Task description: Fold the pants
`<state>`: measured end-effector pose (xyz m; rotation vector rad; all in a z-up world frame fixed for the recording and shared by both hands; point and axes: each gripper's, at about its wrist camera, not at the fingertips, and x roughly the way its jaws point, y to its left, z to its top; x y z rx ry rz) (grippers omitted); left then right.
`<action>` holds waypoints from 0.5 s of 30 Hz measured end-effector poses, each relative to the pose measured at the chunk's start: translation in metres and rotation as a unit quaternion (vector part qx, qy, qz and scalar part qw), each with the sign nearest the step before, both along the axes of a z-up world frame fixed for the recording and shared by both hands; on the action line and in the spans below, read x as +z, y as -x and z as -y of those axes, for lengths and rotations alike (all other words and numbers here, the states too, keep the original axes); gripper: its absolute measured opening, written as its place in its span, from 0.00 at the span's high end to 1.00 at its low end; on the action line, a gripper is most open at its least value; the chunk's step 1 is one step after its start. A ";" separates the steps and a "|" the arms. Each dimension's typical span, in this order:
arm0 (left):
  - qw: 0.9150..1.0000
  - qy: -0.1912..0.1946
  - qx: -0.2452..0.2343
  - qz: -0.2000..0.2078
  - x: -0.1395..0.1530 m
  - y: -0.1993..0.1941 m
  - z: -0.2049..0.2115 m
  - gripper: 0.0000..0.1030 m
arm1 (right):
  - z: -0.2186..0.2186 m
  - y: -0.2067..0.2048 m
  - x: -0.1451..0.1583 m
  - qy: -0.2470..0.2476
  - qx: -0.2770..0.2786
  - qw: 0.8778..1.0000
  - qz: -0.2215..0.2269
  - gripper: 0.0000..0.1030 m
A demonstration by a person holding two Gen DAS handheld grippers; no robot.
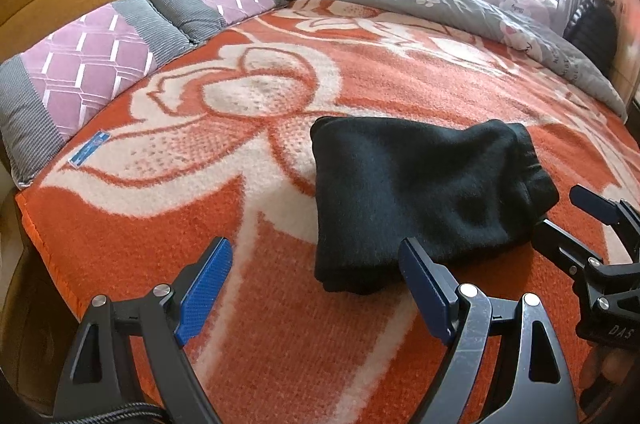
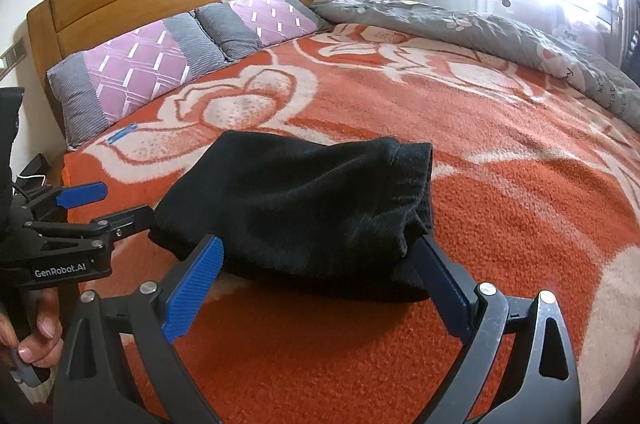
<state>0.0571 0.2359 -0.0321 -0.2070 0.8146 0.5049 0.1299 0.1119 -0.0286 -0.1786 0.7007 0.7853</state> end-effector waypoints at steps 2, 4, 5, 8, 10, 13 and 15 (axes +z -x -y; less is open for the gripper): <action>1.000 -0.001 -0.002 0.000 0.000 -0.002 0.000 0.17 | 0.000 -0.003 -0.001 0.001 -0.003 1.000 -0.002 0.07; 1.000 -0.001 -0.003 0.000 0.001 -0.005 0.000 0.17 | 0.002 -0.006 -0.002 0.001 -0.007 1.000 -0.004 0.07; 1.000 -0.002 -0.004 0.000 0.001 -0.006 0.000 0.17 | 0.003 -0.008 -0.002 -0.001 -0.010 1.000 -0.006 0.07; 1.000 0.000 -0.005 -0.001 0.001 -0.009 -0.001 0.17 | 0.007 -0.012 -0.003 -0.005 -0.015 1.000 -0.011 0.07; 1.000 0.002 -0.006 -0.005 0.000 -0.011 0.000 0.17 | 0.010 -0.015 -0.004 -0.005 -0.018 1.000 -0.016 0.07; 1.000 0.005 -0.007 -0.010 -0.001 -0.013 0.001 0.17 | 0.010 -0.017 -0.006 -0.004 -0.020 1.000 -0.022 0.07; 1.000 0.011 -0.008 -0.015 -0.002 -0.015 0.000 0.17 | 0.011 -0.019 -0.007 -0.006 -0.021 0.999 -0.026 0.07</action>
